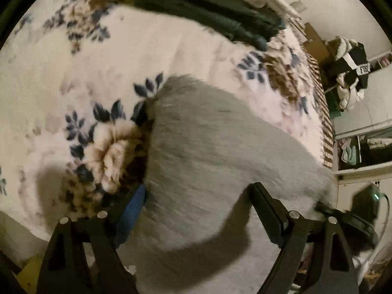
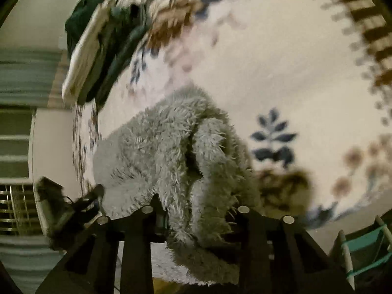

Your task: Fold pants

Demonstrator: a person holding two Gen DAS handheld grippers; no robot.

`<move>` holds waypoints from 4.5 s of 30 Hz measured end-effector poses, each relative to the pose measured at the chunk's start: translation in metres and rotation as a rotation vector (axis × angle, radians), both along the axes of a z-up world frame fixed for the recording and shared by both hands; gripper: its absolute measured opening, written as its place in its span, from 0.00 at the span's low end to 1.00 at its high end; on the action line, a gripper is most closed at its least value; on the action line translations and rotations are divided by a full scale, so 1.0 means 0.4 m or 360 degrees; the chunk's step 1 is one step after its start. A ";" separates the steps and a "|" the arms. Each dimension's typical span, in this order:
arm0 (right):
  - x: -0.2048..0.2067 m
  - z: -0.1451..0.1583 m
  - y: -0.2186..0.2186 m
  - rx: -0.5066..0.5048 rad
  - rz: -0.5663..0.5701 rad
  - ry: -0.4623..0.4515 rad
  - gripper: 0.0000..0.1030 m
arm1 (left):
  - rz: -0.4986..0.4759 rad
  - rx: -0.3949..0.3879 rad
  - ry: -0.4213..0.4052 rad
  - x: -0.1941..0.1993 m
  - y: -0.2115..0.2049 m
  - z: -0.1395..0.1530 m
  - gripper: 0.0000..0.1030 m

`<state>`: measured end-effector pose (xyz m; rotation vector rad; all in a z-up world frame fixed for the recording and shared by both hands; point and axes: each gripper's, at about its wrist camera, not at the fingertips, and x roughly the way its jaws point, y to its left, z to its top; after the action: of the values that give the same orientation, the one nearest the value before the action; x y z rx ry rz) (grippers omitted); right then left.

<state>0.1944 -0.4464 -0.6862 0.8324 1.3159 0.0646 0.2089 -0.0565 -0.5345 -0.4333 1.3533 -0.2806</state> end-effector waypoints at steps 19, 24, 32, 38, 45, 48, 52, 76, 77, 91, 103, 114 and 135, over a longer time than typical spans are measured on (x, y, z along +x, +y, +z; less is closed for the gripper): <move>-0.177 -0.156 -0.024 -0.0153 0.0026 0.0577 0.75 | -0.0057 -0.0044 0.0005 0.029 -0.036 0.012 0.85; -0.107 0.032 -0.058 -0.0073 -0.0144 0.0100 0.75 | -0.0055 -0.0075 -0.0041 0.031 -0.022 0.042 0.85; 0.099 -0.122 -0.031 0.0128 -0.0058 0.0228 0.47 | -0.0003 -0.0088 -0.0011 0.057 -0.022 0.013 0.85; 0.163 -0.067 -0.028 -0.0092 -0.0143 -0.0009 0.29 | -0.0011 -0.0104 -0.0001 0.064 -0.016 -0.012 0.85; 0.143 -0.127 -0.037 -0.0019 -0.0020 0.0118 0.85 | 0.0001 -0.0154 0.0013 0.057 -0.009 -0.015 0.85; 0.072 -0.108 -0.056 0.0081 -0.0031 0.0053 0.94 | 0.0014 -0.0175 -0.0044 0.030 0.001 0.015 1.00; -0.027 -0.181 -0.067 0.0297 -0.0057 0.0124 0.94 | -0.0018 -0.0274 -0.0080 -0.003 0.003 0.010 1.00; 0.028 -0.124 0.168 0.0558 0.0059 -0.0127 0.40 | -0.0056 -0.0602 -0.0095 -0.063 0.046 0.060 0.49; 0.031 -0.093 0.171 0.0557 0.0059 -0.0132 0.40 | -0.0053 -0.0610 -0.0103 -0.068 0.045 0.079 0.49; 0.432 0.338 0.274 0.0491 0.0129 -0.0380 0.40 | 0.0013 -0.0661 -0.0351 0.289 0.175 0.512 0.49; 1.099 0.263 0.409 0.0415 0.0041 -0.0402 0.40 | -0.0007 -0.0634 -0.0363 0.894 0.239 0.427 0.49; 1.239 0.153 0.399 0.0086 0.0082 -0.0150 0.83 | -0.0065 -0.0285 -0.0204 0.991 0.239 0.309 0.71; 0.891 0.715 0.596 -0.1096 0.0191 -0.0376 1.00 | -0.0110 0.0548 -0.0648 0.707 0.170 0.648 0.89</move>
<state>0.5507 -0.2078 -0.4001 0.1525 1.0572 -0.1839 0.4915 0.0114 -0.2754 -0.0349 0.9910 -0.1750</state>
